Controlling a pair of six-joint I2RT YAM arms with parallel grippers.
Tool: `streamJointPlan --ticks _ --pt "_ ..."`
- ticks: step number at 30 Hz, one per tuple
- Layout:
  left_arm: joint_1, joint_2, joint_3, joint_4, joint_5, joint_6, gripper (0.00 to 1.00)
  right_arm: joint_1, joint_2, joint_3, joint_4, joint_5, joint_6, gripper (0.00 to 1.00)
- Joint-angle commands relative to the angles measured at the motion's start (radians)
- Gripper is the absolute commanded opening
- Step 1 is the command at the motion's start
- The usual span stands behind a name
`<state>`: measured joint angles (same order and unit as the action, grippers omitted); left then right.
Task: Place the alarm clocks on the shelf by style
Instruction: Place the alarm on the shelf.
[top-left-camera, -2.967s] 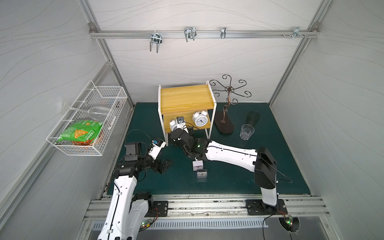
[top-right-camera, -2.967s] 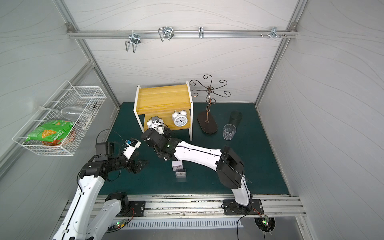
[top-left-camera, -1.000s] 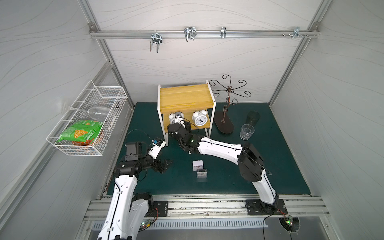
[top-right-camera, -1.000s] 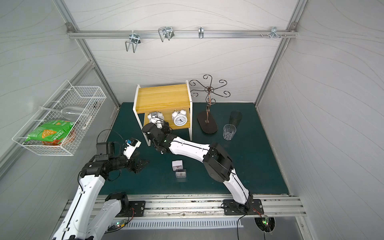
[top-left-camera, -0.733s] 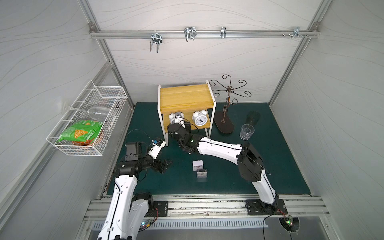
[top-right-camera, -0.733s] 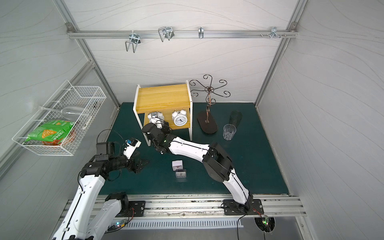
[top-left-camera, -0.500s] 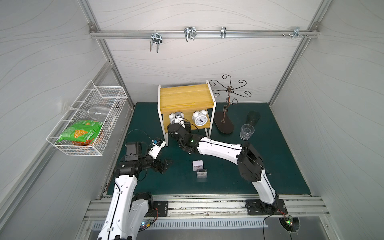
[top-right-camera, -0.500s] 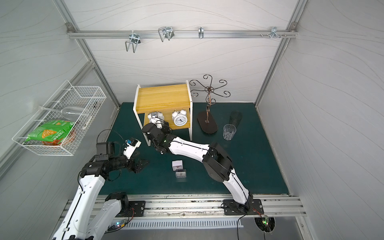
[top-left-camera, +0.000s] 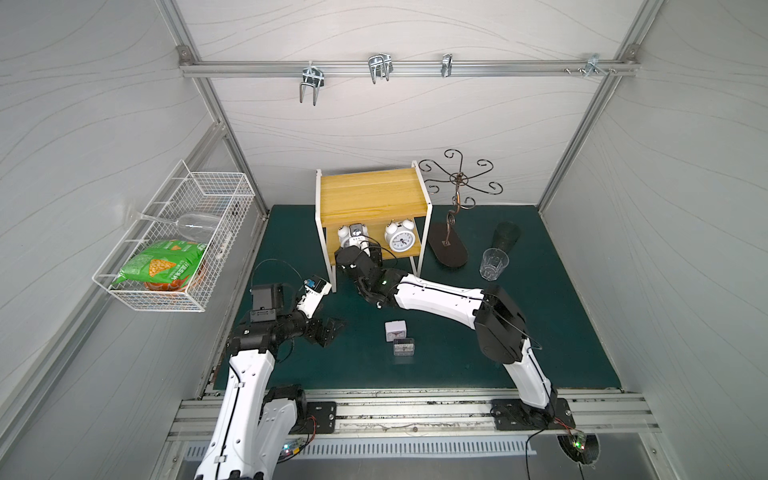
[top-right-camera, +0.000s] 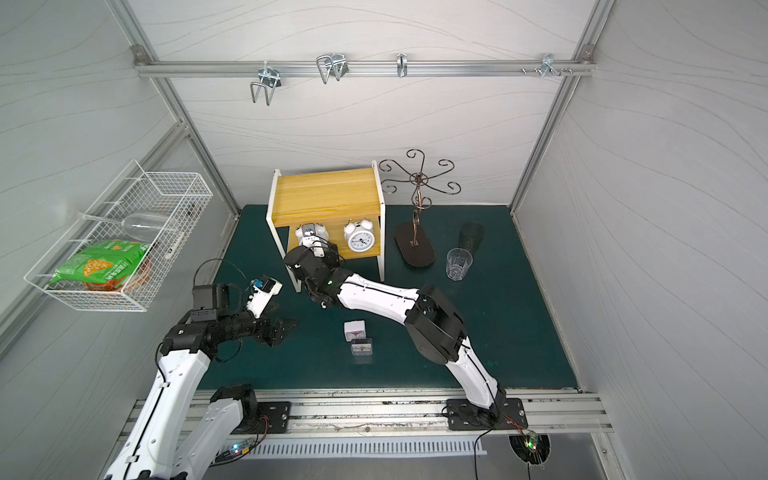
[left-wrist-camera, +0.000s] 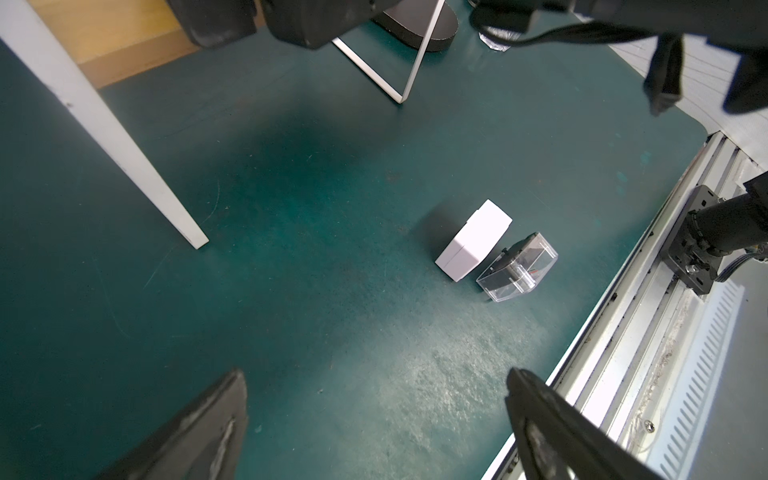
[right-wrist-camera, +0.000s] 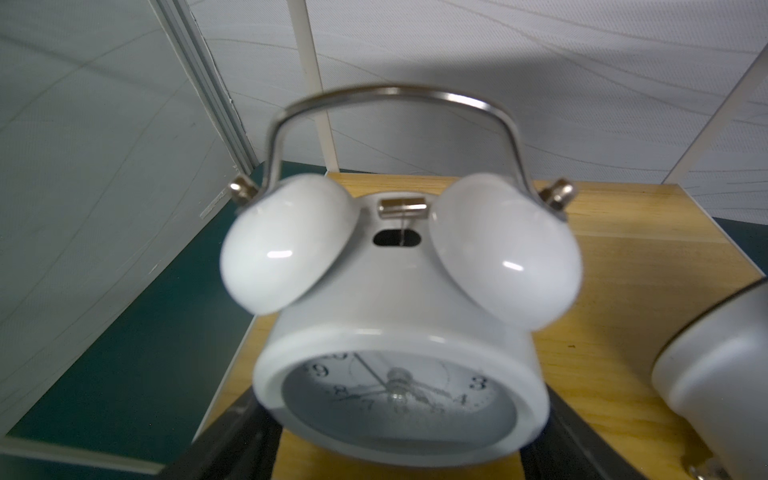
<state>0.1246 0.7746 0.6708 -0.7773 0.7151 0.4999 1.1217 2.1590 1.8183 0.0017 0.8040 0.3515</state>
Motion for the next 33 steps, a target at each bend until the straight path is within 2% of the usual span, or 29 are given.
streamJointPlan --ticks 1,21,33 --pt "0.003 -0.009 0.008 0.022 0.012 -0.005 0.99 -0.017 -0.004 0.003 0.018 0.023 -0.003 0.79" --pt "0.004 -0.016 0.006 0.025 0.014 -0.008 0.99 -0.007 -0.038 -0.033 0.037 0.052 -0.005 0.98" --pt "0.004 -0.018 0.009 0.022 0.015 -0.011 0.99 0.008 -0.077 -0.080 0.047 0.050 0.012 0.99"
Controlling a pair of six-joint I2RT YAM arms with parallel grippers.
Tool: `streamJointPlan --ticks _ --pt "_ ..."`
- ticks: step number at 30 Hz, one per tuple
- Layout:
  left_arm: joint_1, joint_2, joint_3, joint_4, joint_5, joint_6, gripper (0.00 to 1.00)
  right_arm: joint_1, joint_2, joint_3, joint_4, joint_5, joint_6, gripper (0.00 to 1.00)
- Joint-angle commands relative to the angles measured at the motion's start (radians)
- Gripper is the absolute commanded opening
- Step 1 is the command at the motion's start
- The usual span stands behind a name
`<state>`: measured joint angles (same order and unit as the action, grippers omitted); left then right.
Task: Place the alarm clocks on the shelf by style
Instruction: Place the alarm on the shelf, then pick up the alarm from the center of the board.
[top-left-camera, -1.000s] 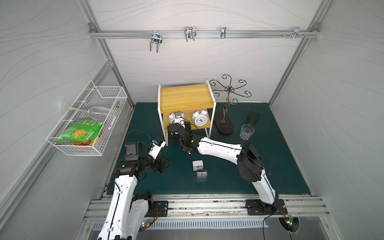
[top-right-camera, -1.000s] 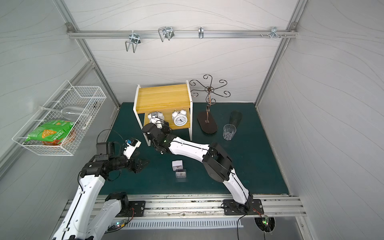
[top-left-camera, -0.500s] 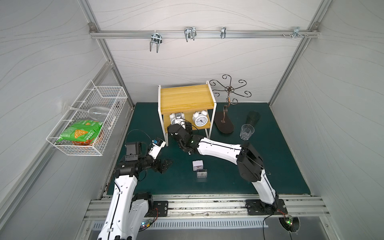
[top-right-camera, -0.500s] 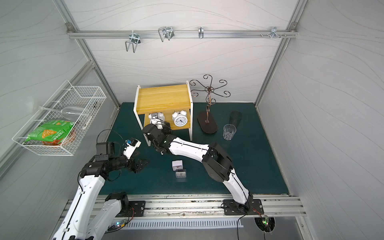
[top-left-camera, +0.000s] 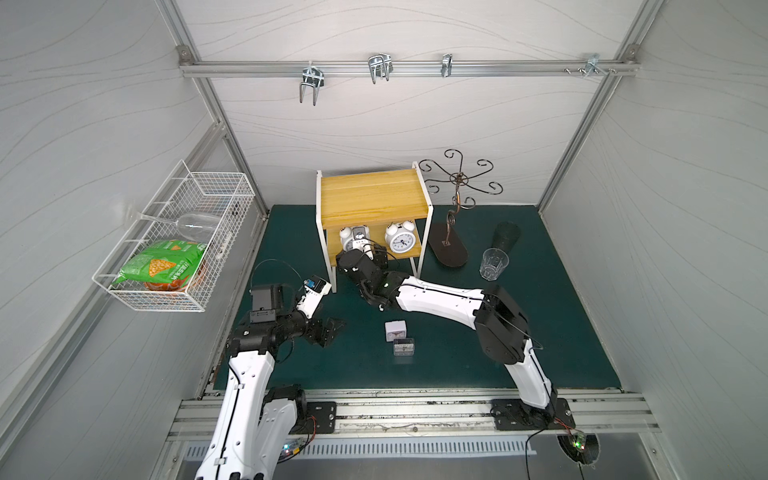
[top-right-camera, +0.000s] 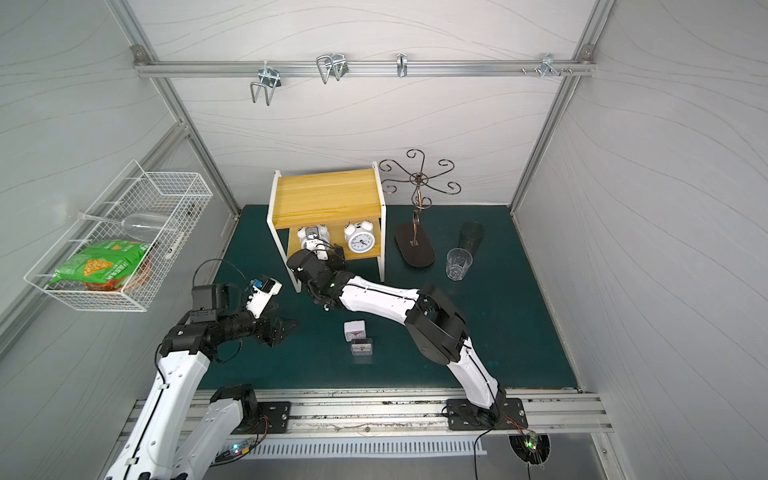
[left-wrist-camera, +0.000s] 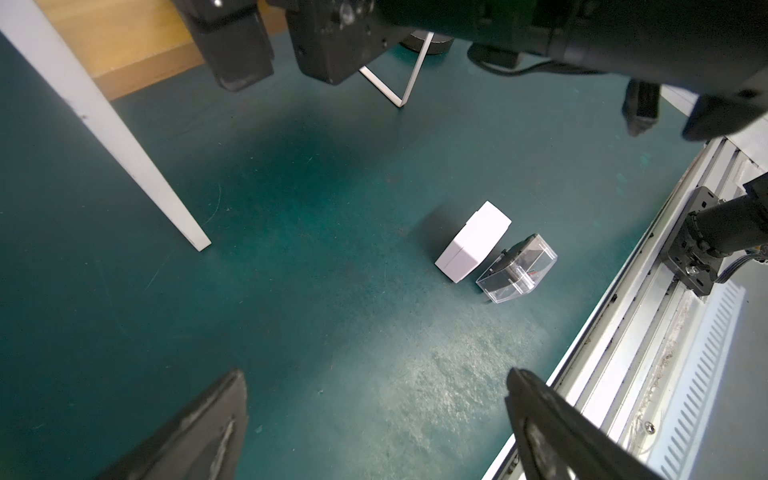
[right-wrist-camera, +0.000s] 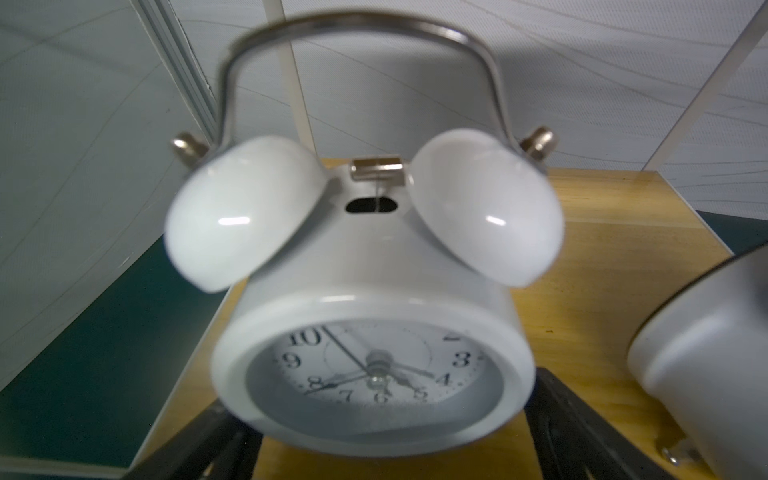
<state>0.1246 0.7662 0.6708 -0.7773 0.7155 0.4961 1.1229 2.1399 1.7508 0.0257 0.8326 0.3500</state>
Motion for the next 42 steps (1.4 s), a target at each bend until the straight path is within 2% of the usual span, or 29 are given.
streamJointPlan --ticks 1,17,26,35,42 --pt "0.004 -0.009 0.011 0.022 0.015 -0.007 0.99 0.008 -0.061 -0.017 0.025 0.021 0.013 0.99" --pt "0.003 -0.019 0.015 0.014 0.016 -0.008 0.99 0.045 -0.131 -0.115 0.064 0.011 0.018 0.99" --pt "0.002 -0.025 0.014 0.015 0.012 -0.007 0.99 0.094 -0.216 -0.212 0.059 0.037 0.033 0.99" --pt "0.003 -0.031 0.008 0.005 0.025 0.011 0.99 0.170 -0.394 -0.404 -0.083 0.078 0.161 0.99" --pt "0.003 -0.031 0.014 -0.065 0.089 0.088 0.99 0.263 -0.496 -0.527 -0.288 0.140 0.353 0.99"
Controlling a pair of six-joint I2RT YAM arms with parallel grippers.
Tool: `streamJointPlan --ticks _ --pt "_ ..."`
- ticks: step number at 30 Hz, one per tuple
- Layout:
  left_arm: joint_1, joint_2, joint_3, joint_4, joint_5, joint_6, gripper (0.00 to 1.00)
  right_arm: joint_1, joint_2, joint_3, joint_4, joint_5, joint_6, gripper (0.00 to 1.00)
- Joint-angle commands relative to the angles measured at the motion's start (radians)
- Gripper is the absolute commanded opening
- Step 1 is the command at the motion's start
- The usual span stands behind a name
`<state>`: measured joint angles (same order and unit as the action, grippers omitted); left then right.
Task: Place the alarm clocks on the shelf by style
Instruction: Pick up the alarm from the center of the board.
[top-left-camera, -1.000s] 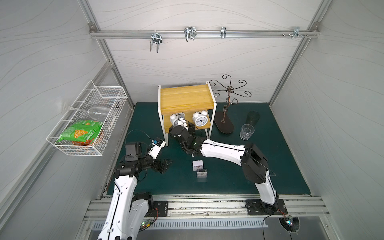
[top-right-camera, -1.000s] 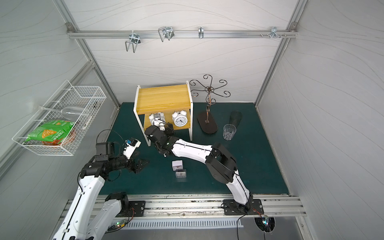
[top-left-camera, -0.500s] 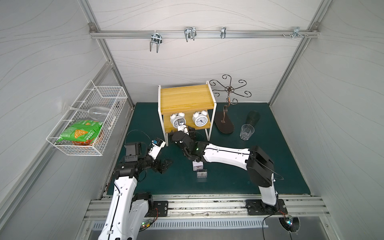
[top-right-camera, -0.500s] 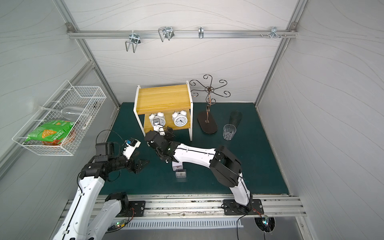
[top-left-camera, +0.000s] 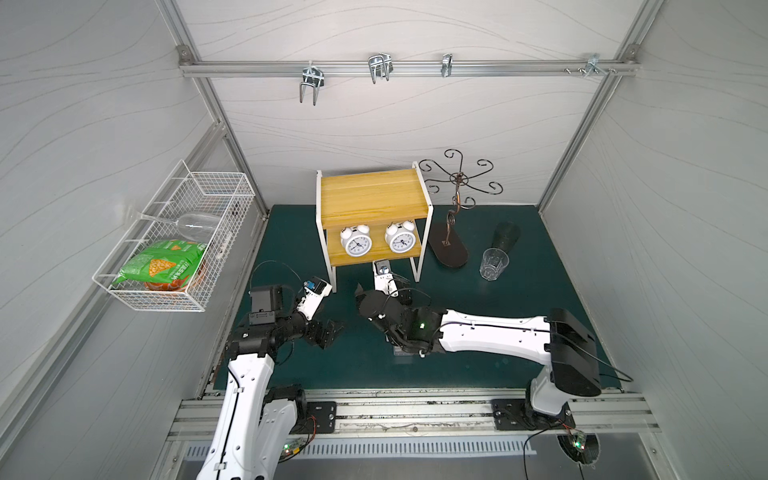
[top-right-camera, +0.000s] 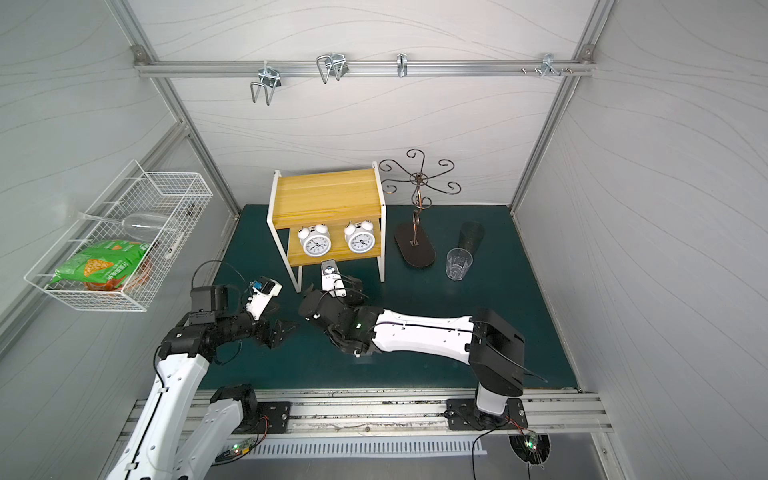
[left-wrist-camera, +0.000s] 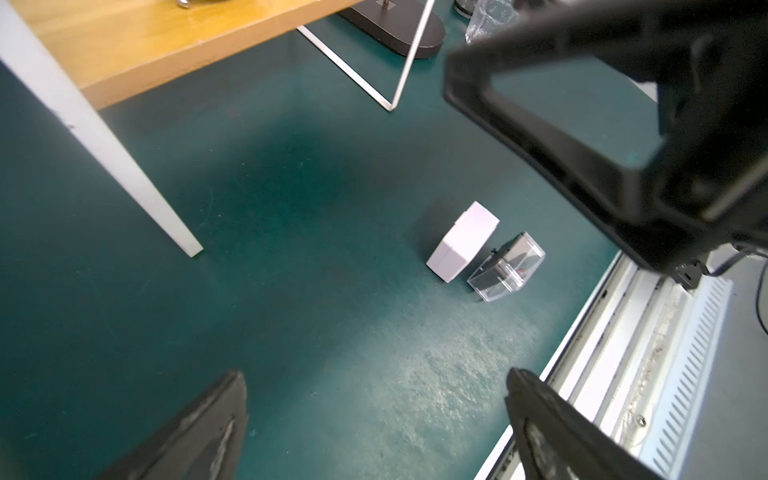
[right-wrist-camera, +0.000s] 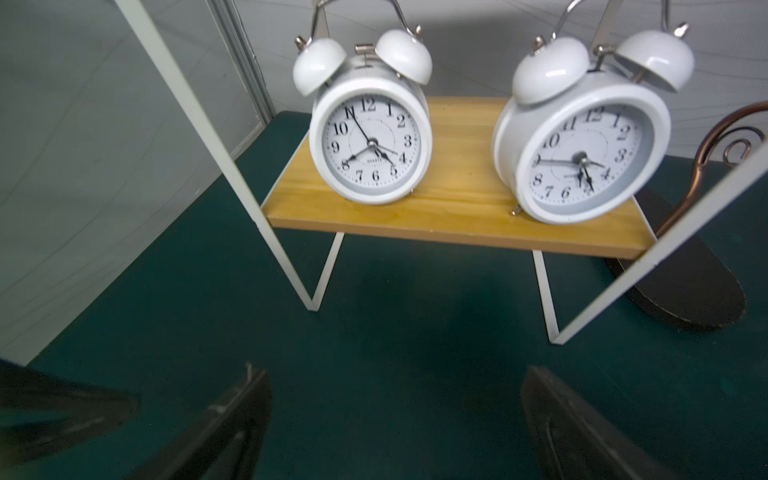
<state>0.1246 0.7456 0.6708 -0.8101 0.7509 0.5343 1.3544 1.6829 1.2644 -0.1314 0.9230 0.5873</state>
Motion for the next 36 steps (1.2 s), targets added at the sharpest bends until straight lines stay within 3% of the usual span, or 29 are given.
streamJointPlan --ticks 1,14,25,36 --pt "0.002 -0.013 0.013 -0.046 0.063 0.066 0.99 0.047 -0.050 -0.057 -0.162 0.059 0.152 0.99" --pt "0.003 -0.052 -0.004 -0.103 0.076 0.122 0.99 0.194 -0.095 -0.171 -0.424 0.073 0.498 0.99" --pt "0.003 -0.045 -0.008 -0.094 0.077 0.113 0.99 0.232 -0.094 -0.279 -0.338 0.013 0.548 0.99" --pt "0.003 -0.035 -0.017 -0.078 0.072 0.101 0.99 0.229 0.020 -0.286 -0.248 -0.010 0.564 0.97"
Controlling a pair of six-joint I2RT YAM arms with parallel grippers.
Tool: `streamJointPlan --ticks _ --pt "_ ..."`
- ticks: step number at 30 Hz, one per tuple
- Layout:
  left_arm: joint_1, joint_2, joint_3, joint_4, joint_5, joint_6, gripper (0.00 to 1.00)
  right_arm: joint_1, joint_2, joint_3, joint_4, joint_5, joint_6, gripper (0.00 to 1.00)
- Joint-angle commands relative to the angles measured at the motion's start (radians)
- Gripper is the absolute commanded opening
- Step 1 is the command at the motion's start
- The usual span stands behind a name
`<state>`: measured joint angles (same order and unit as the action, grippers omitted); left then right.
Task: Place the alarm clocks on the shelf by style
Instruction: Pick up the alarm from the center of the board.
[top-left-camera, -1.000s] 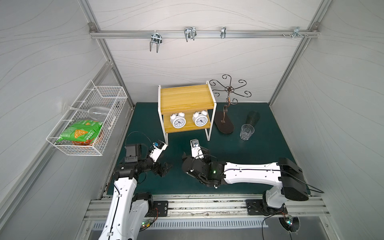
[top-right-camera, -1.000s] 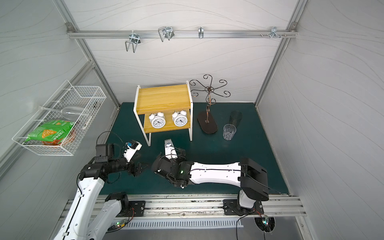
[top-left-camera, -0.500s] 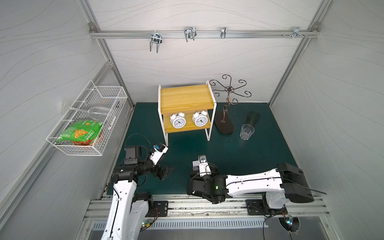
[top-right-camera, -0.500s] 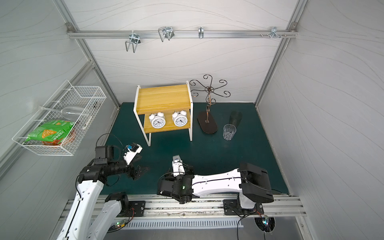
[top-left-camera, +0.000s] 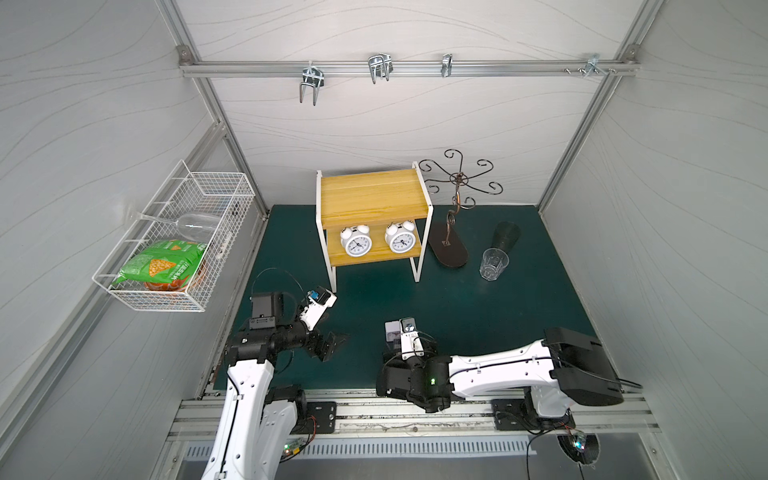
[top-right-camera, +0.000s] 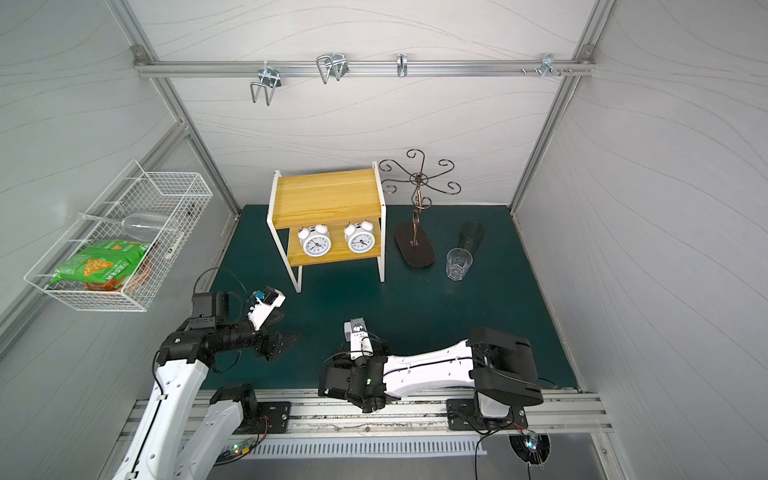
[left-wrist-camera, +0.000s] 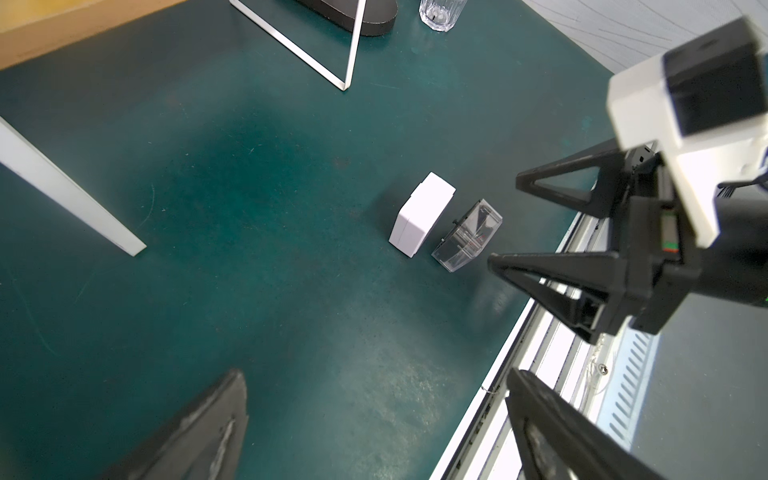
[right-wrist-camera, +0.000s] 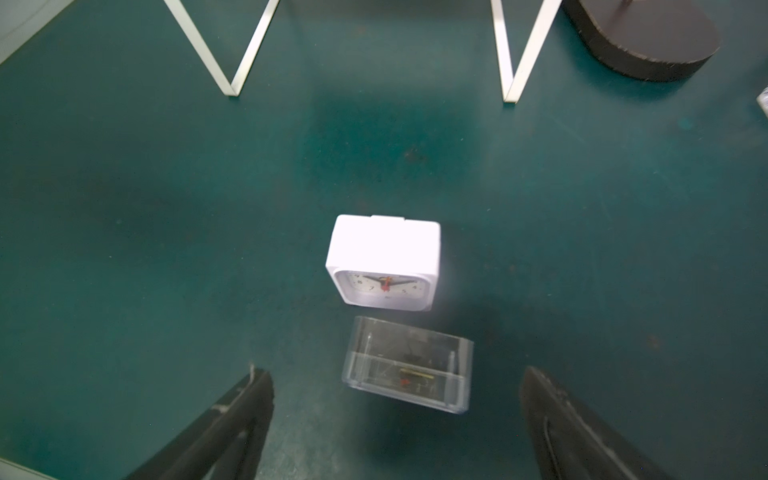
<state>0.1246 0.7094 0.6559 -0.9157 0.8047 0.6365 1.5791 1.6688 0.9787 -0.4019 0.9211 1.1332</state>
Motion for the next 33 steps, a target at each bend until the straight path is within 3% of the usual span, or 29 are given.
streamJointPlan --ticks 1,20,33 --pt "0.003 0.001 -0.005 0.029 0.019 -0.001 0.99 0.004 0.042 -0.001 0.025 -0.010 0.024 0.96" --pt "0.002 0.007 -0.015 0.047 0.009 -0.014 0.99 -0.014 0.147 -0.077 0.189 0.010 0.055 0.88" --pt "0.003 0.004 -0.016 0.051 0.006 -0.021 0.99 -0.014 0.152 -0.080 0.157 0.043 0.084 0.77"
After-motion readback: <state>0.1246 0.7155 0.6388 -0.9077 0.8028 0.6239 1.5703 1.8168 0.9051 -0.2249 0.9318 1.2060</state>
